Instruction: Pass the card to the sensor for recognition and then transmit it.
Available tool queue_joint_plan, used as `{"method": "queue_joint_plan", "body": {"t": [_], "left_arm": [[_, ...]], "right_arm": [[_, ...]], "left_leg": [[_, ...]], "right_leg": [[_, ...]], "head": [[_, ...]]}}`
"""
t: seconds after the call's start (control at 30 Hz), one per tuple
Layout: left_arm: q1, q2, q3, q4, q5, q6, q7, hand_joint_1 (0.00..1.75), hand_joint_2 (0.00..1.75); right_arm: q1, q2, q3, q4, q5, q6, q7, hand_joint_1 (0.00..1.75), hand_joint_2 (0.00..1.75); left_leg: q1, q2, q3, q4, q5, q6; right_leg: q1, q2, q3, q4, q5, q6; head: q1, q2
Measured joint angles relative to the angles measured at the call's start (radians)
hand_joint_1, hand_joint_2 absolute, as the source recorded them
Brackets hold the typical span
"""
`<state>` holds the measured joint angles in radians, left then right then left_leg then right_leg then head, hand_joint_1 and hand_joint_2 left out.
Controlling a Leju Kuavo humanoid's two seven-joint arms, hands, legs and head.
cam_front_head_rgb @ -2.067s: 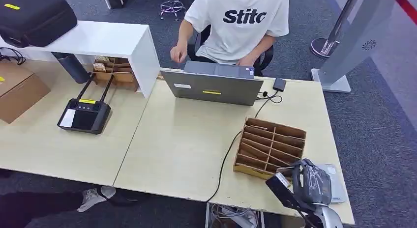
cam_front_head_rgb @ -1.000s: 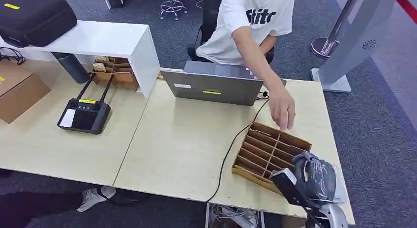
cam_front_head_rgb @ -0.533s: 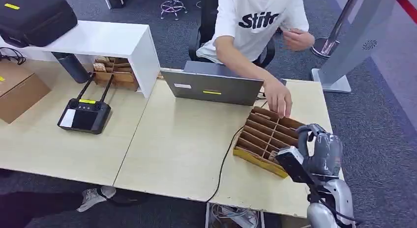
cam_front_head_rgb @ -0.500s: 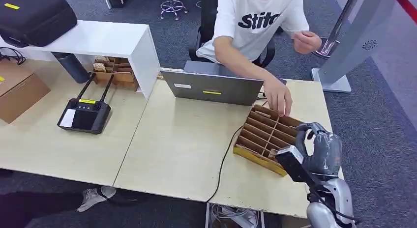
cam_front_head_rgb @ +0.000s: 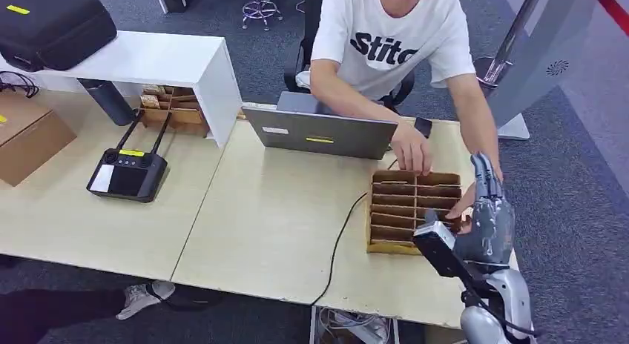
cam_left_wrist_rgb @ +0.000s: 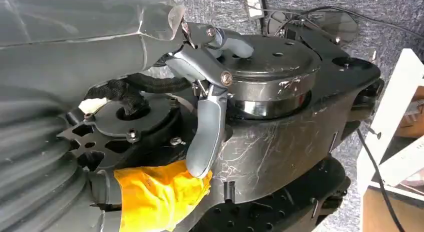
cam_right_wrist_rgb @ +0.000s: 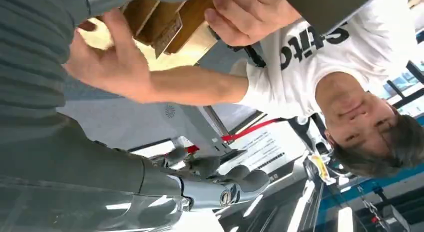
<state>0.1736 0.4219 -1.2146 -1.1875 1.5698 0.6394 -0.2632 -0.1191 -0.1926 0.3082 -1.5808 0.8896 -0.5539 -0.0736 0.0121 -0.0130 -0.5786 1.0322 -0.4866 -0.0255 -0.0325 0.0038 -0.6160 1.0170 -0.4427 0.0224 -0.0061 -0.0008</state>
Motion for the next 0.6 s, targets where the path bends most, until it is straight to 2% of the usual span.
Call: {"method": "queue_joint_plan", "body": {"t": [0.6], "left_arm": [[-0.003,0.001,-0.008,0.0,0.0,0.009,0.001,0.0,1.75]], "right_arm": [[0.017,0.0,0.003,-0.039,0.009,0.0,0.011,0.0,1.75]], "left_leg": [[0.0,0.0,0.0,0.0,0.0,0.0]], "right_leg": [[0.0,0.0,0.0,0.0,0.0,0.0]], "head": [[0.0,0.0]]}}
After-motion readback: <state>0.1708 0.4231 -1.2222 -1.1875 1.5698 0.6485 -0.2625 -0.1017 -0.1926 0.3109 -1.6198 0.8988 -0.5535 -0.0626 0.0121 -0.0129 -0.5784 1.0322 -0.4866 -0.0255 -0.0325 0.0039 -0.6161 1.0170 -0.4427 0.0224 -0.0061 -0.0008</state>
